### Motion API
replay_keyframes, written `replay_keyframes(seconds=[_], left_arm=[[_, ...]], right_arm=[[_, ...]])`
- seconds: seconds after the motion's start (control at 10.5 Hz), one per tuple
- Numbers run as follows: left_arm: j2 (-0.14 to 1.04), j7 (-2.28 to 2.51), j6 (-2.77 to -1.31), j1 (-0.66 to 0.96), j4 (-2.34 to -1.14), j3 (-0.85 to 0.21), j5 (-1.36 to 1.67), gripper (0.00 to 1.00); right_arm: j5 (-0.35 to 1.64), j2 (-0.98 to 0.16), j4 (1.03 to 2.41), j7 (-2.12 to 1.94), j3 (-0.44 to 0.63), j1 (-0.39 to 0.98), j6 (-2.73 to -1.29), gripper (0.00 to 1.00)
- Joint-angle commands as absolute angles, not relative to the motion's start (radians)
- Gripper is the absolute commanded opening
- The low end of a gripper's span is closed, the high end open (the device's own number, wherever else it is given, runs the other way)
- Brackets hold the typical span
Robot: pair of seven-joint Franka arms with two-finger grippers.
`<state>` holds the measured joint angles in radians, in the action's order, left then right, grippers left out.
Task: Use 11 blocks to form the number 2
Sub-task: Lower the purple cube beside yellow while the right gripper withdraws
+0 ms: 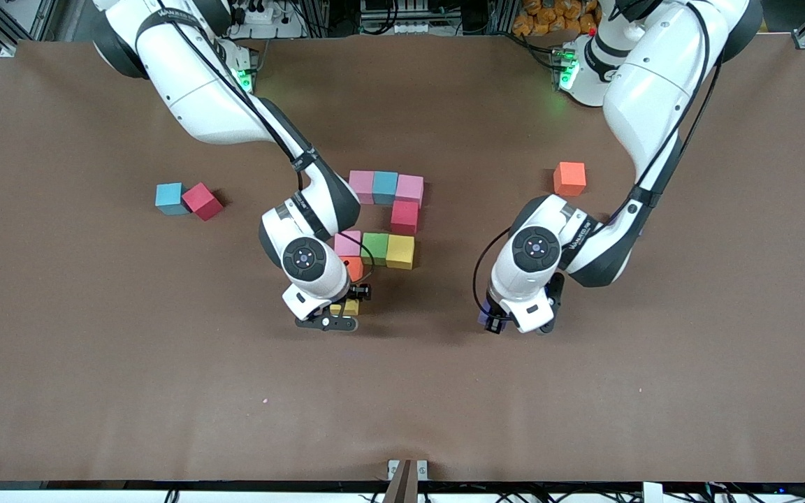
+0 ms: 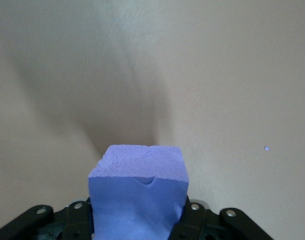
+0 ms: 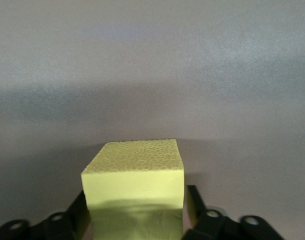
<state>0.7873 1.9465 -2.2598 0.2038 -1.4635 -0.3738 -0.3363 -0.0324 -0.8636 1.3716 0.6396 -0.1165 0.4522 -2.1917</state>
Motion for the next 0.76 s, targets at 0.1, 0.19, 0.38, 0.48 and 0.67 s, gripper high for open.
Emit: replay_keyframes(seconds=[0.1, 0.19, 0.38, 0.48, 0.67], left_arm=[[0.823, 2.028, -2.243, 0.229, -1.381, -0.360, -0.247, 0.42], [0.863, 2.061, -2.247, 0.242, -1.327, -0.360, -0.245, 0.42], [0.938, 2.111, -2.247, 0.273, -1.226, -0.360, -0.244, 0.42], [0.955, 2.132, -2.249, 0.300, -1.204, -0.344, -0.244, 0.42], [0.971, 2.164, -2.298, 0.353, -1.197, -0.315, -0.244, 0.42]], right_arm=[[-0.034, -0.826, 1.367, 0.654, -0.120, 0.437, -2.171, 1.00], [-0.034, -0.799, 1.365, 0.640, -0.120, 0.434, -2.143, 1.00], [0.018, -0.685, 1.382, 0.632, -0.121, 0.411, -2.137, 1.00], [0.075, -0.610, 1.420, 0.624, -0.118, 0.404, -2.140, 1.00], [0.075, -0.449, 1.561, 0.548, -0.115, 0.324, -2.151, 1.00]])
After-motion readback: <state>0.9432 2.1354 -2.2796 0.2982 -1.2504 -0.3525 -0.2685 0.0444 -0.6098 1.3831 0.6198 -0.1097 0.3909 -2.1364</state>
